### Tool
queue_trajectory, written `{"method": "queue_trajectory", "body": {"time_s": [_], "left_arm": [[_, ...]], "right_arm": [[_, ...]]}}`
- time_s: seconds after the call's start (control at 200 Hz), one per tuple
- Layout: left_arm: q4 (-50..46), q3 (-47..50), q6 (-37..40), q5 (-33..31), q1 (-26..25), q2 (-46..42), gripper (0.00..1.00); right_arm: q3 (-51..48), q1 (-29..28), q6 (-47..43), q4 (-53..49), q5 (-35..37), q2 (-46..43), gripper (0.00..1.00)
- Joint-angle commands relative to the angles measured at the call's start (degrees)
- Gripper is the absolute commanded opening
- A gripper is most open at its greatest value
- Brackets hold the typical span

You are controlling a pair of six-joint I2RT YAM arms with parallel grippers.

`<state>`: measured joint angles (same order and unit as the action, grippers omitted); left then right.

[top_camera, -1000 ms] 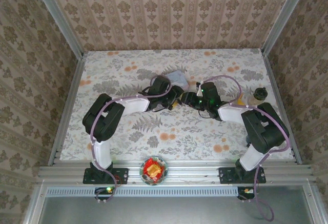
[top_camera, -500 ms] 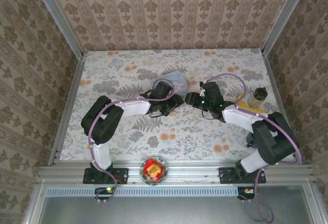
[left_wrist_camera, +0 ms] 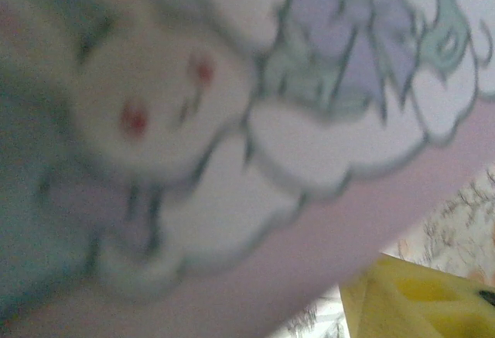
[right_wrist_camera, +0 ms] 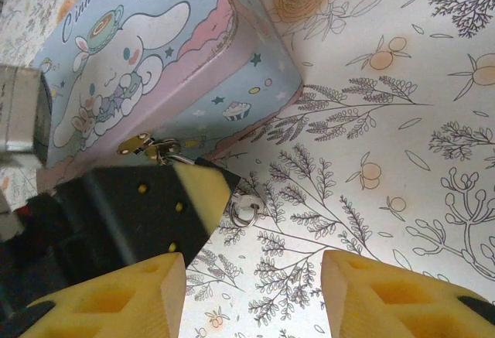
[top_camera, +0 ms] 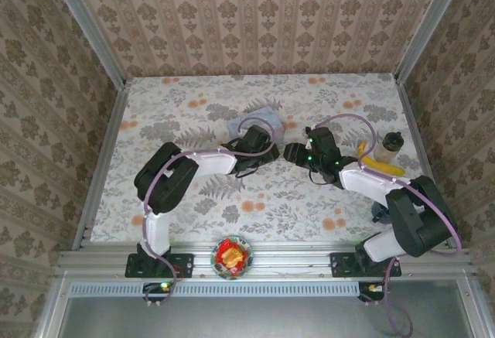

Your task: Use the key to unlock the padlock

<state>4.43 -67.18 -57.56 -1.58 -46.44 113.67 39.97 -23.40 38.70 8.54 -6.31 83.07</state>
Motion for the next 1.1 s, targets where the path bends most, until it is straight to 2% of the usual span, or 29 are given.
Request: {"method": "queue_trajectory", "body": {"time_s": [0.0, 0.255, 0.575, 0.735, 1.095], "left_arm": [[-0.79, -3.05, 4.75, -4.15, 1.07, 2.47, 0.56], [-0.98, -7.06, 10.30, -4.17, 1.97, 5.06, 0.50], [-13.79, -10.25, 10.36, -13.25, 1.72, 5.25, 0.40], [-18.15, -10.02, 9.66, -16.97, 0.93, 4.26, 0.40], [-9.00, -4.32, 11.45, -11.17, 2.08, 3.07, 0.40]], "right_arm": [[-0.77, 0.19, -1.08, -0.71, 1.73, -1.62, 0.51], [-0.83, 0.19, -1.12, -0.54, 1.63, -1.26, 0.51], [-1.02, 0.19, -0.59, 0.57, 0.51, -0.90, 0.51], [-0.94, 0.15, -0.38, 0.51, 0.10, -0.72, 0.51], [-0.94, 0.18, 0.06, -0.01, 0.07, -0.27, 0.51]]}}
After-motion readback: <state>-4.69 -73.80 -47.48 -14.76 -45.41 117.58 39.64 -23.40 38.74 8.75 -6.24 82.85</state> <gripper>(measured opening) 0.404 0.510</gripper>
